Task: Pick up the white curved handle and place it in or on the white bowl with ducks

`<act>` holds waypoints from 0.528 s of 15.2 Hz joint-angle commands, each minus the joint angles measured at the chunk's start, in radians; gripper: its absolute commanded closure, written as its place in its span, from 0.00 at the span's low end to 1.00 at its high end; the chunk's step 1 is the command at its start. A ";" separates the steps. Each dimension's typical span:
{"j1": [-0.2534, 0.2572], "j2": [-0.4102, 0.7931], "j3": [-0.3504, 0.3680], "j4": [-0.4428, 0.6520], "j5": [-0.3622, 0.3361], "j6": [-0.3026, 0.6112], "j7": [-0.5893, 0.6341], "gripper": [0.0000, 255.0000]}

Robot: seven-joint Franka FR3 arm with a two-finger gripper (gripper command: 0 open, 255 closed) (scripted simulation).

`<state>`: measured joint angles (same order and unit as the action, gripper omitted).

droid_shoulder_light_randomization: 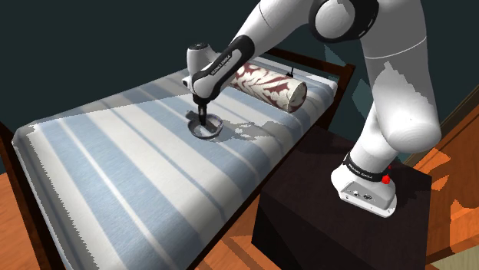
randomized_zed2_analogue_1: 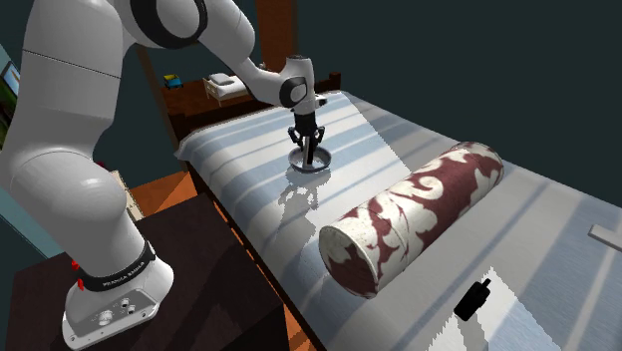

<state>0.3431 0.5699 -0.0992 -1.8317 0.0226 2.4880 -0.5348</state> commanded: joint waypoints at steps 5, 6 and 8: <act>-0.002 0.002 -0.004 -0.009 -0.002 -0.007 0.002 0.00; -0.001 0.002 -0.004 -0.009 -0.002 -0.007 0.003 0.00; 0.000 -0.022 -0.006 -0.014 -0.004 -0.025 0.003 0.00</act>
<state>0.3431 0.5577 -0.1047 -1.8488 0.0191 2.4748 -0.5314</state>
